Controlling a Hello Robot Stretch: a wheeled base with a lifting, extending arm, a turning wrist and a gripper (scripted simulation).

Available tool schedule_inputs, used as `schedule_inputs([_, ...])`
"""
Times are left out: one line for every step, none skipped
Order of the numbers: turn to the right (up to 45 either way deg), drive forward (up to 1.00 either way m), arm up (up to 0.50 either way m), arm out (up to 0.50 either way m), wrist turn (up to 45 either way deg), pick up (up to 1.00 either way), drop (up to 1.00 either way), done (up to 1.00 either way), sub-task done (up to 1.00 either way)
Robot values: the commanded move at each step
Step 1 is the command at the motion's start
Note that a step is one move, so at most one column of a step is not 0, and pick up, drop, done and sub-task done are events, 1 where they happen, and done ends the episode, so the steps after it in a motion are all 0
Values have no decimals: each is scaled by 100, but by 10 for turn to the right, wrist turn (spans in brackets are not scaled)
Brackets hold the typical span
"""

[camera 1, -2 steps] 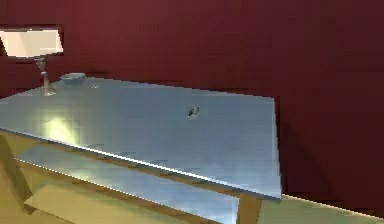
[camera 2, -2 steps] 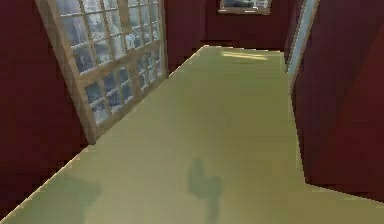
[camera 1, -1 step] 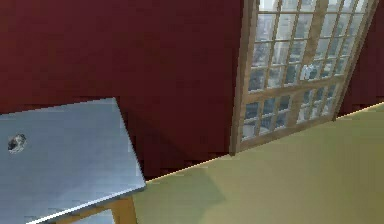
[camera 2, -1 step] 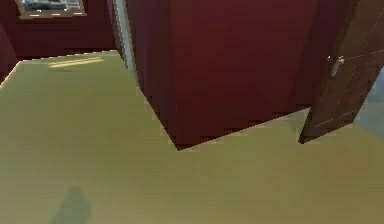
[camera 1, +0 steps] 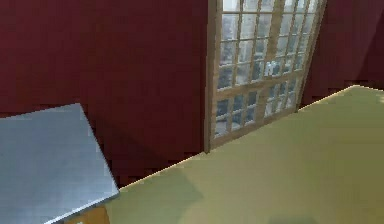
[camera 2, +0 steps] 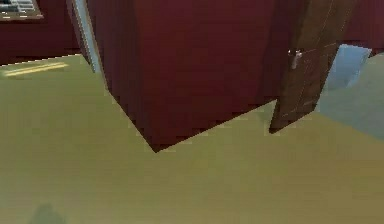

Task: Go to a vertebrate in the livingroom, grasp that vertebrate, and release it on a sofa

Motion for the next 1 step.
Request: schedule_inputs([0,60,0,0,0,0,0,0,0])
